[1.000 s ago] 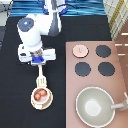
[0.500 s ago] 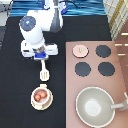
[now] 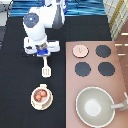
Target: Take the lid off the pot, put the pot on the plate, and use the tool to push the pot to the front of the table.
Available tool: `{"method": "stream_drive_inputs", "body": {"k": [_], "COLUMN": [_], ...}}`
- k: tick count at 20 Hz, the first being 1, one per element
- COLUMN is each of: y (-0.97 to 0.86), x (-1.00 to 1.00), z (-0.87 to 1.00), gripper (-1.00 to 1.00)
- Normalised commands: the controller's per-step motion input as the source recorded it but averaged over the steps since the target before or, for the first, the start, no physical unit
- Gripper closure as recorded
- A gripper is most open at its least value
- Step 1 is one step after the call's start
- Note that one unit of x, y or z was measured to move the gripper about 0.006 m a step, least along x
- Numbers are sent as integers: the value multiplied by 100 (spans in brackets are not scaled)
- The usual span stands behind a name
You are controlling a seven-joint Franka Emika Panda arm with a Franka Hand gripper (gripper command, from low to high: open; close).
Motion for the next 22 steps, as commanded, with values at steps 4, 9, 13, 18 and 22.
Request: {"method": "stream_drive_inputs", "body": {"k": [4,9,13,18,22], "y": [-8,0,0,0,0], "x": [97,98,96,97,95], "z": [-4,1,9,11,15], "gripper": [100,100,100,100,100]}}
